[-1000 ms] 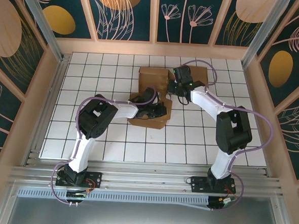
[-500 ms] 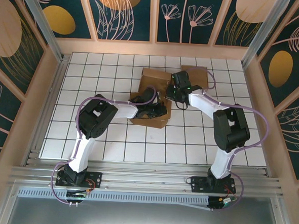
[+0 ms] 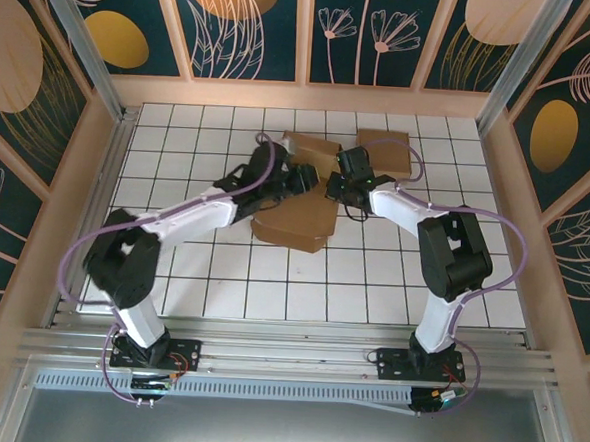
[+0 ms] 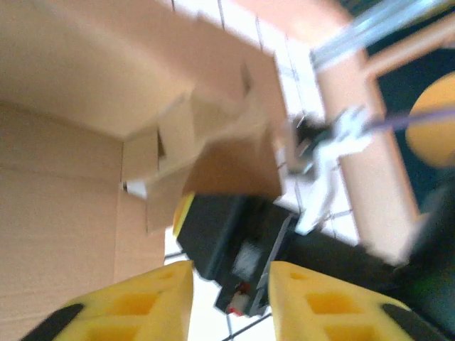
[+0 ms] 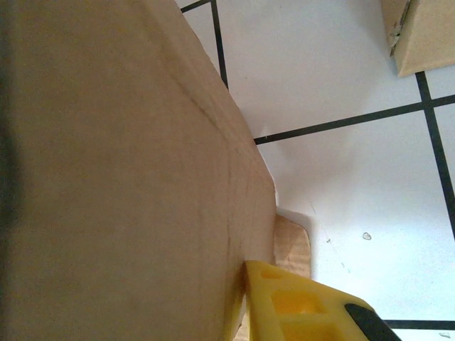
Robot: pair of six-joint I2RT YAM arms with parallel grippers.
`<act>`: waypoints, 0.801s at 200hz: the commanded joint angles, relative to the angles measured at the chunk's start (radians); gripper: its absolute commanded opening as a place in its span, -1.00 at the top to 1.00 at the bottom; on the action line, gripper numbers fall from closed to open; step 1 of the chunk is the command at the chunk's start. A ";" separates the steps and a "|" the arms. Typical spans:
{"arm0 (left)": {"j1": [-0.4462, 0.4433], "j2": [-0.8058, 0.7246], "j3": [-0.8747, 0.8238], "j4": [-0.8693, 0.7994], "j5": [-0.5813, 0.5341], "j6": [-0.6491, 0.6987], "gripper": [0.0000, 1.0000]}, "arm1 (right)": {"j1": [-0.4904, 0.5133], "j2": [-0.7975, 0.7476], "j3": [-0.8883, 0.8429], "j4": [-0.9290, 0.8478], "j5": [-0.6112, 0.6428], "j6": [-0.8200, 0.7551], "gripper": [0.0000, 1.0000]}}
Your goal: Fold the paper box
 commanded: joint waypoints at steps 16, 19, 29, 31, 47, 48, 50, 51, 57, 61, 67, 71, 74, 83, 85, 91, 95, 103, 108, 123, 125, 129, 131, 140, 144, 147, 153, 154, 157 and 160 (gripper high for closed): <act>0.148 -0.011 0.147 -0.200 -0.130 0.094 0.15 | 0.012 -0.005 0.027 -0.007 0.033 -0.024 0.73; 0.157 0.002 0.170 -0.226 -0.142 0.096 0.14 | 0.012 -0.004 0.028 -0.007 0.035 -0.024 0.74; 0.183 0.064 0.244 -0.303 -0.158 0.113 0.12 | 0.011 -0.003 0.030 -0.007 0.033 -0.028 0.75; 0.187 0.080 0.265 -0.318 -0.155 0.118 0.12 | 0.011 -0.003 0.030 -0.007 0.034 -0.028 0.75; 0.212 0.191 0.399 -0.415 -0.099 0.151 0.07 | 0.013 -0.005 0.032 -0.007 0.038 -0.033 0.75; 0.213 0.198 0.407 -0.421 -0.094 0.154 0.07 | 0.013 -0.006 0.031 -0.007 0.039 -0.034 0.76; 0.215 0.212 0.424 -0.432 -0.084 0.158 0.06 | 0.012 -0.006 0.032 -0.007 0.039 -0.035 0.75; 0.216 0.219 0.433 -0.436 -0.079 0.159 0.06 | 0.012 -0.006 0.033 -0.007 0.039 -0.035 0.75; 0.222 0.258 0.478 -0.457 -0.046 0.173 0.05 | 0.012 -0.007 0.034 -0.007 0.041 -0.041 0.76; 0.225 0.282 0.504 -0.468 -0.020 0.180 0.03 | 0.014 -0.008 0.036 -0.009 0.043 -0.047 0.76; 0.229 0.314 0.543 -0.479 0.018 0.189 0.00 | 0.015 -0.007 0.040 -0.013 0.048 -0.057 0.76; 0.230 0.333 0.564 -0.483 0.042 0.194 -0.02 | 0.017 -0.006 0.043 -0.017 0.053 -0.065 0.76; 0.230 0.344 0.577 -0.484 0.062 0.198 -0.03 | 0.018 -0.007 0.046 -0.020 0.056 -0.072 0.76; 0.231 0.371 0.602 -0.484 0.109 0.206 -0.07 | 0.023 -0.004 0.054 -0.029 0.069 -0.094 0.76; 0.231 0.376 0.606 -0.483 0.115 0.205 -0.07 | 0.024 -0.003 0.057 -0.033 0.072 -0.100 0.76; 0.231 0.385 0.607 -0.480 0.125 0.205 -0.09 | 0.026 -0.002 0.064 -0.040 0.079 -0.114 0.76; 0.231 0.387 0.603 -0.475 0.125 0.205 -0.10 | 0.028 0.000 0.067 -0.043 0.083 -0.122 0.76; 0.232 0.389 0.588 -0.465 0.118 0.201 -0.12 | 0.030 0.001 0.073 -0.047 0.087 -0.136 0.76; 0.233 0.389 0.575 -0.457 0.112 0.198 -0.13 | 0.032 0.004 0.078 -0.051 0.087 -0.142 0.76; 0.237 0.388 0.538 -0.437 0.111 0.179 -0.07 | 0.034 0.006 0.086 -0.058 0.090 -0.151 0.76; 0.236 0.387 0.532 -0.433 0.115 0.175 -0.06 | 0.034 0.007 0.087 -0.059 0.090 -0.151 0.76; 0.238 0.386 0.523 -0.424 0.122 0.168 -0.04 | 0.034 0.007 0.089 -0.060 0.089 -0.149 0.76; 0.239 0.386 0.516 -0.420 0.126 0.164 -0.02 | 0.035 0.010 0.091 -0.060 0.089 -0.148 0.76; 0.239 0.379 0.489 -0.396 0.145 0.147 0.05 | 0.035 0.010 0.095 -0.061 0.081 -0.144 0.75; 0.239 0.377 0.475 -0.383 0.155 0.138 0.08 | 0.035 0.012 0.097 -0.059 0.076 -0.141 0.75; 0.239 0.374 0.466 -0.373 0.163 0.134 0.09 | 0.037 0.013 0.098 -0.057 0.070 -0.139 0.74; 0.239 0.370 0.445 -0.354 0.179 0.121 0.12 | 0.037 0.015 0.099 -0.051 0.056 -0.135 0.73; 0.239 0.370 0.442 -0.350 0.182 0.119 0.13 | 0.037 0.016 0.099 -0.049 0.053 -0.134 0.73; 0.239 0.368 0.434 -0.341 0.191 0.112 0.14 | 0.037 0.018 0.100 -0.045 0.044 -0.130 0.73; 0.240 0.367 0.423 -0.331 0.197 0.105 0.16 | 0.037 0.020 0.100 -0.040 0.034 -0.126 0.72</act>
